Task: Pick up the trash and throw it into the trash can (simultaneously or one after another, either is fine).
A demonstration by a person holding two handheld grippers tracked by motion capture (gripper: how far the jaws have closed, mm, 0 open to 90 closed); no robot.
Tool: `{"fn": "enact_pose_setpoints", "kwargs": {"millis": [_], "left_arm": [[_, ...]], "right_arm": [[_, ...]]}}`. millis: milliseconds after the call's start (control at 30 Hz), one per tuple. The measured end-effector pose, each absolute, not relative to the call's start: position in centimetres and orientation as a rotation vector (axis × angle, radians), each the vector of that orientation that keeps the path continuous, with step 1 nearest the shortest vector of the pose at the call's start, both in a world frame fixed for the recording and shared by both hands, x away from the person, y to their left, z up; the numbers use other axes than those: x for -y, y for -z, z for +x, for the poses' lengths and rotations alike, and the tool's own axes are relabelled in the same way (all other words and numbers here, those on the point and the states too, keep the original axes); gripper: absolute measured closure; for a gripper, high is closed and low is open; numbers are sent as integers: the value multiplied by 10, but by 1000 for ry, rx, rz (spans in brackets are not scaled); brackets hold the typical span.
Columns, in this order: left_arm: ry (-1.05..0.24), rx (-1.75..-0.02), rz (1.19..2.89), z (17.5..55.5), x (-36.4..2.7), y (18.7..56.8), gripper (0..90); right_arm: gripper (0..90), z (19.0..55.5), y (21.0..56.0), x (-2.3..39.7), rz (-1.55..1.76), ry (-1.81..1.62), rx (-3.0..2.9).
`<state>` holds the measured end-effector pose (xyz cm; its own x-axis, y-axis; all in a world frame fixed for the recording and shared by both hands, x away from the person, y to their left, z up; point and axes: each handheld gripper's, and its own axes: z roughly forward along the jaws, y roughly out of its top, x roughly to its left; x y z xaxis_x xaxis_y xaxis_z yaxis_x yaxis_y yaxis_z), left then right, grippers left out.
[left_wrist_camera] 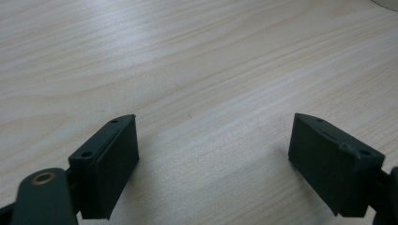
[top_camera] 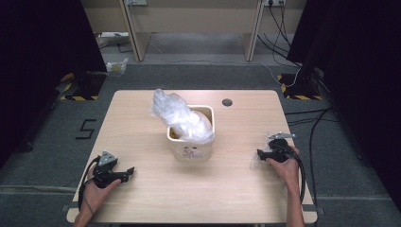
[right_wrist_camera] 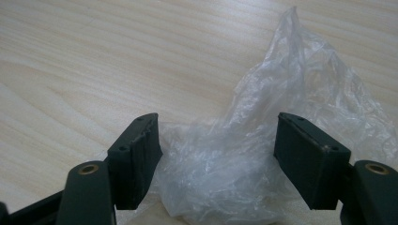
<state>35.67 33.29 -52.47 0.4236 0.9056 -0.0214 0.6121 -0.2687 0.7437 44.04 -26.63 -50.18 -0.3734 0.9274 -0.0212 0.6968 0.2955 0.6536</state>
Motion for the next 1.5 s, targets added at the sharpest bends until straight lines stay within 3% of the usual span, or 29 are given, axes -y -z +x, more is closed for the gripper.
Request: {"fn": "enact_pose_setpoints", "kwargs": {"millis": [167,333,533,633,1500], "left_arm": [[-545,-1280,1991,357,-333,525,155],[-546,-1279,1994,357,-333,525,154],[-545,-1279,1994,357,-333,525,154],[-545,-1280,1991,357,-333,525,155],[-545,-1280,1991,357,-333,525,154]], "right_arm": [[353,440,503,268,1454,-812,-2169],[484,438,501,271,1464,-820,-2168],[705,436,500,270,1426,-840,-2192],[759,436,500,268,1403,-841,-2200],[784,424,454,250,1237,-1030,-2137]]}}
